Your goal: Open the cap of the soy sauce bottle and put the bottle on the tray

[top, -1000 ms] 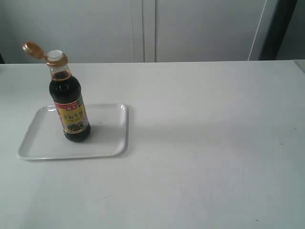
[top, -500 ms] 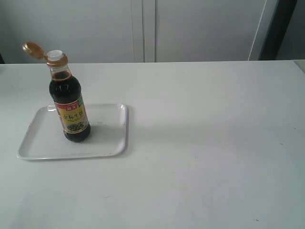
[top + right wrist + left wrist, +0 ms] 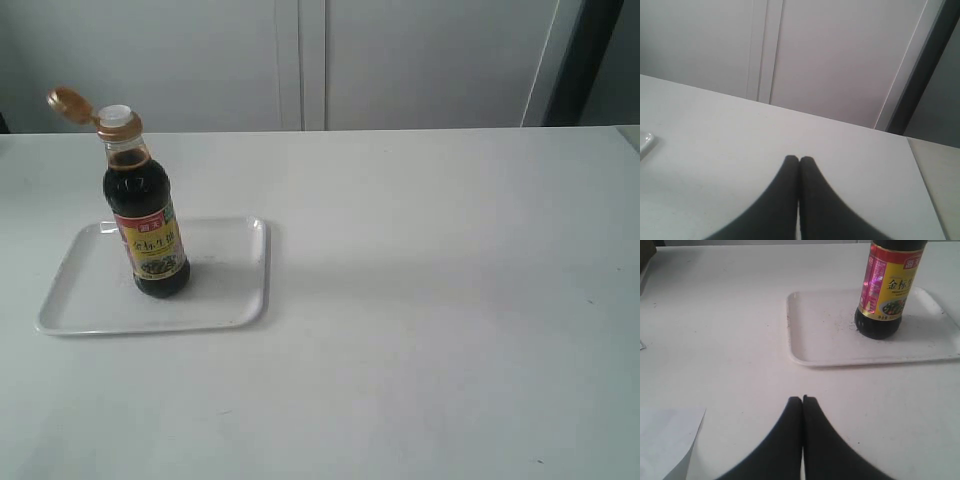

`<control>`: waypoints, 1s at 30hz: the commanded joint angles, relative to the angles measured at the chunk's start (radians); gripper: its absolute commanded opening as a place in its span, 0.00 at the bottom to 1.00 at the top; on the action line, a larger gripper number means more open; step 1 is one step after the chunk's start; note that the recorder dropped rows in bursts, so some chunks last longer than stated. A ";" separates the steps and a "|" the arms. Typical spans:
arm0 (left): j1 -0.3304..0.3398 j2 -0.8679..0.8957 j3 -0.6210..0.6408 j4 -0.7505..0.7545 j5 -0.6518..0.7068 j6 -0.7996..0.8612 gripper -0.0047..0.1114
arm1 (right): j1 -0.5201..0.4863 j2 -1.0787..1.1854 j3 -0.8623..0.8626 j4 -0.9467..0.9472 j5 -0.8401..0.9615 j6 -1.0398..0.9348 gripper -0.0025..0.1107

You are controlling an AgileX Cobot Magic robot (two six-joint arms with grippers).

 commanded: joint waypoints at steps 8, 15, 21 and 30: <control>0.000 -0.004 0.005 -0.014 0.005 -0.008 0.04 | -0.002 -0.004 0.004 0.006 -0.008 0.020 0.02; 0.000 -0.004 0.005 -0.014 0.002 -0.008 0.04 | -0.002 -0.004 0.004 0.006 -0.008 0.020 0.02; 0.000 -0.004 0.005 -0.014 0.002 -0.008 0.04 | -0.002 -0.004 0.004 0.006 -0.008 0.020 0.02; 0.000 -0.004 0.005 -0.014 0.002 -0.008 0.04 | -0.002 -0.004 0.004 0.006 -0.008 0.020 0.02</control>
